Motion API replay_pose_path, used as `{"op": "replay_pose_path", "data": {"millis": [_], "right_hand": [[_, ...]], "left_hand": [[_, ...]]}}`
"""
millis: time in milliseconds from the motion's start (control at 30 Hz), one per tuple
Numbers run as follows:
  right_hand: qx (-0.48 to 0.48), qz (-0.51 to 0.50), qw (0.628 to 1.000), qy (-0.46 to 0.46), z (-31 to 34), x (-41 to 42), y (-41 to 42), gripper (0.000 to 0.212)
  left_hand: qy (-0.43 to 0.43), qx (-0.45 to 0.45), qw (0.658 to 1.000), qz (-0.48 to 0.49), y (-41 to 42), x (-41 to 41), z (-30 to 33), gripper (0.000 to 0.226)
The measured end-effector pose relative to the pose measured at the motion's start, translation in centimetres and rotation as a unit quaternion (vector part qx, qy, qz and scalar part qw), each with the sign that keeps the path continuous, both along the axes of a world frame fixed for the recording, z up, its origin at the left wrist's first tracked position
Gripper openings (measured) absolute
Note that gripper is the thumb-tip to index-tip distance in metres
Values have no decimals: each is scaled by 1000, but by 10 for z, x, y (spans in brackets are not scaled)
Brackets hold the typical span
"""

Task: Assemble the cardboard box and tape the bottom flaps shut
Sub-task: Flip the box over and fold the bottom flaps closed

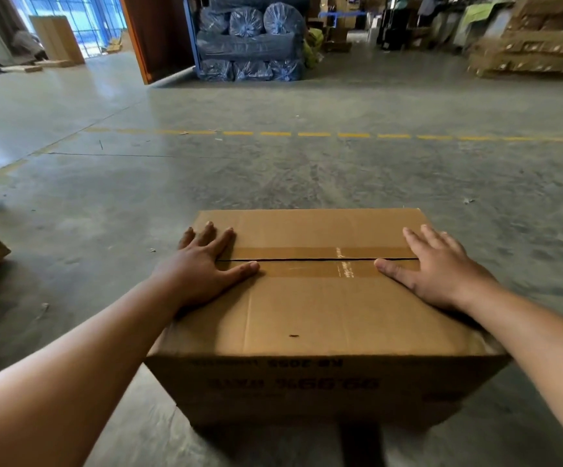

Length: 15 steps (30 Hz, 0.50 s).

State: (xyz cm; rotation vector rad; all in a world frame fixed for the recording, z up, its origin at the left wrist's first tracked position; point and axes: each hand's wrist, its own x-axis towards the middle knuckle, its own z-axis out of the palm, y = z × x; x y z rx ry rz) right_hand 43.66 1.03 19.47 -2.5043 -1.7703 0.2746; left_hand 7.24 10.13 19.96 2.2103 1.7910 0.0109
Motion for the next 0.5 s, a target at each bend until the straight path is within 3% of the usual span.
{"op": "replay_pose_path", "data": {"millis": [100,367,500], "right_hand": [[25,-2,1000,17,6,7,-4,128],[64,-12,998,8,27,65,-34,115],[34,-17,999,-3,22,90,-45,117]], "left_hand": [[-9,34,999,-9,-6,12,5,109],[-60,76,994,-44,0,72,8,115],[-26,65,996,-62,3,102,3,110]]}}
